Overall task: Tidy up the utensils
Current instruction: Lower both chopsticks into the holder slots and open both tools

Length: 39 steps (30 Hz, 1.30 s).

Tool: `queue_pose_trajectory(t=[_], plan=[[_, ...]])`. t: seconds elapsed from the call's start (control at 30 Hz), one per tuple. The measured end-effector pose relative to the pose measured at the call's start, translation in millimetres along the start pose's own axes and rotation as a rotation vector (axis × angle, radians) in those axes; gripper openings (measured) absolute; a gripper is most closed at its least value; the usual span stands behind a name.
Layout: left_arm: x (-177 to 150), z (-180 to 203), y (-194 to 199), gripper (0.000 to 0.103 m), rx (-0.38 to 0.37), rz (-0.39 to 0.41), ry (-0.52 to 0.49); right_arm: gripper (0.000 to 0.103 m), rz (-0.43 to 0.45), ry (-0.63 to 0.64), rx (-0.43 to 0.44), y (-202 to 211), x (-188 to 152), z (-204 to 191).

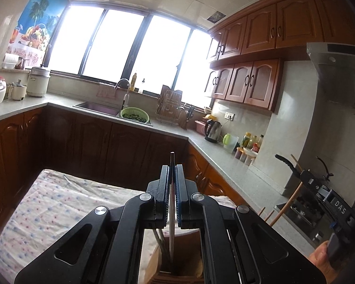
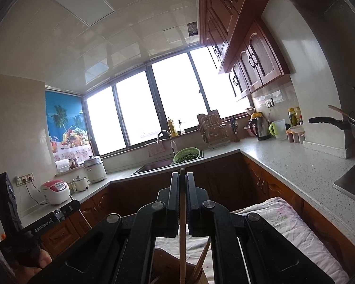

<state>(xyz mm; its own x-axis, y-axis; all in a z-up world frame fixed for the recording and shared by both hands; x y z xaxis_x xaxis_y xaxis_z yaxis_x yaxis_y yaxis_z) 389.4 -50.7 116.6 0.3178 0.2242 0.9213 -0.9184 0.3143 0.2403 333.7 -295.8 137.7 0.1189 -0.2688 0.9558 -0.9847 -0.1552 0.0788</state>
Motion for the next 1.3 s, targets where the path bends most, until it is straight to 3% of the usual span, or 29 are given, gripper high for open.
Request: queue_pose_trajectory(t=[0.4,1.13,1.17,1.23,1.27,1.3], plan=[[-48,-13,-22,0.004,0.027,-0.094,0.012,0.005,-0.067,-0.033,-0.036,-18,-63,19],[-60,-12,-33,0.007,0.061,-0.183,-0.031,0.010,-0.201,-0.085,-0.044,-28,-72,29],[-60,-13,-32,0.009,0.062,-0.184,-0.029,0.010,-0.203,-0.086,-0.043,-28,-72,29],[-60,-14,-31,0.021,0.064,-0.190,-0.021,0.011,-0.205,-0.089,-0.042,-28,-71,29],[-60,-15,-30,0.037,0.064,-0.190,-0.017,0.012,-0.206,-0.091,-0.043,-27,-71,29],[-60,-16,-28,0.043,0.066,-0.184,-0.013,0.014,-0.208,-0.094,-0.042,-27,-70,29]])
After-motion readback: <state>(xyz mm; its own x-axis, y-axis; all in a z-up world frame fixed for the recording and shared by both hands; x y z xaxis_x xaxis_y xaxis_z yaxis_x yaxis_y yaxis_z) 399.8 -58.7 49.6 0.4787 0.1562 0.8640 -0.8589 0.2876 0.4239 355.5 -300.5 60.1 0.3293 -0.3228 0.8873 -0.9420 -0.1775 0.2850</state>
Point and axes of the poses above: each gripper's, at about its wrist camera, not at the fingertips, and y roughly against the way its jaws point, z to its right, x to its top, the point moved 5 cm from there along -y, roughly the way its jaws point, and after that the axes turned 2 degrees about -z, right-handed, at the moved point
